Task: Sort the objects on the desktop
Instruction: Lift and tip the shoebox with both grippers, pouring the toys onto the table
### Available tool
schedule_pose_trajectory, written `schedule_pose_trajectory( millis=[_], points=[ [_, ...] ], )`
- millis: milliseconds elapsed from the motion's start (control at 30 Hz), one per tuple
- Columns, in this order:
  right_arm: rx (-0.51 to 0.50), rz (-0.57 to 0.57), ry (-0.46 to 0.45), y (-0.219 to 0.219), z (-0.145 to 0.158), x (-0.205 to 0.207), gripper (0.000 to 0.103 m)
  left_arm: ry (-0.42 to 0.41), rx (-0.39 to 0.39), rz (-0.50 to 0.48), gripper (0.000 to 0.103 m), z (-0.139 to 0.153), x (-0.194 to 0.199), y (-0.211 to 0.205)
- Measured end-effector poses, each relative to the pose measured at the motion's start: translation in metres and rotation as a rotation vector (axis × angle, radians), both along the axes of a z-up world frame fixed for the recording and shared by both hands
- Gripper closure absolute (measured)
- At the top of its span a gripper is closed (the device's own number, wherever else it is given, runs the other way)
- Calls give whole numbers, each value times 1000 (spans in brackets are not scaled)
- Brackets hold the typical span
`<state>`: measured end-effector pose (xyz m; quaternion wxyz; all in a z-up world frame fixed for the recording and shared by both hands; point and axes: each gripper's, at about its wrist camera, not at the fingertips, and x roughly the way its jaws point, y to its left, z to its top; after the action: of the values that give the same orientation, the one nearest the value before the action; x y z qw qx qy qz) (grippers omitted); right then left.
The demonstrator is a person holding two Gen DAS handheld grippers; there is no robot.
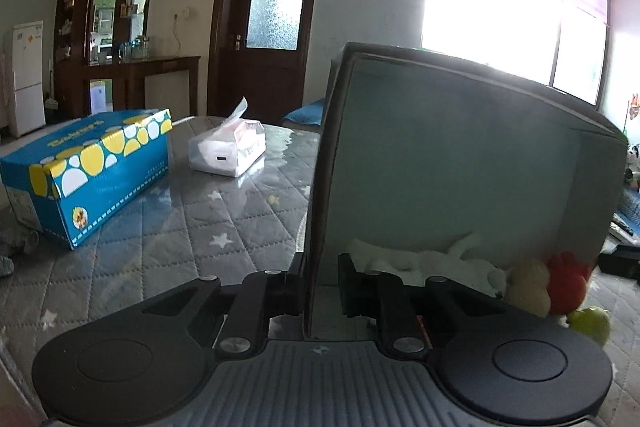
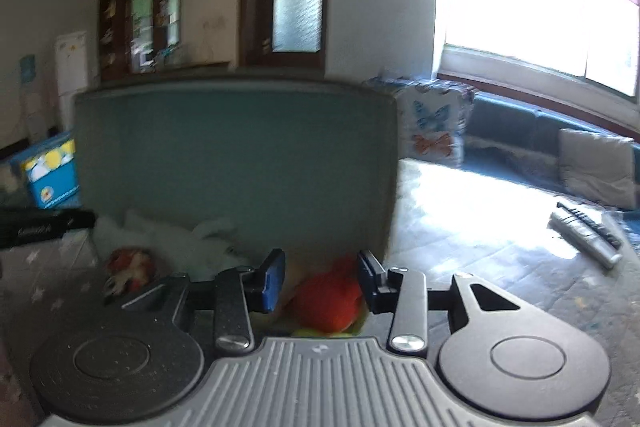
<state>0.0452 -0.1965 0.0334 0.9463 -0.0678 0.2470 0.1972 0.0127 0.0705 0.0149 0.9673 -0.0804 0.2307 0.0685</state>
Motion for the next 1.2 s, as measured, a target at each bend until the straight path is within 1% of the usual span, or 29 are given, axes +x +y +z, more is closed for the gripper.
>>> schedule_pose_trajectory(
  millis=[167,367,433,467,533,567,700,800,900,1200],
  points=[
    [-43,141,37,29,-10,5,64,5,-49,-42,84,1,-4,-4],
    [-54,259,114,58,-15,38,63,-8,-65,-97,83,3,-4,-9],
    [-67,297,132,66,-15,50,60,-12,-75,-105,83,3,-1,-8],
    [-74,316,141,69,-15,55,53,-11,-83,-109,83,3,0,-6],
    [-92,351,162,76,-17,65,49,-7,-104,-116,83,2,3,-2],
    [-104,368,175,79,-18,70,47,-5,-114,-121,83,2,5,0],
    [-134,405,214,86,-26,82,48,-1,-141,-146,83,-2,8,6],
    [-167,406,210,86,-29,77,56,11,-150,-144,83,-5,11,8],
    [-185,412,199,82,-28,67,60,22,-164,-147,83,-8,11,8],
    [-188,440,208,56,-21,18,64,24,-171,-169,82,-7,9,4]
  ],
)
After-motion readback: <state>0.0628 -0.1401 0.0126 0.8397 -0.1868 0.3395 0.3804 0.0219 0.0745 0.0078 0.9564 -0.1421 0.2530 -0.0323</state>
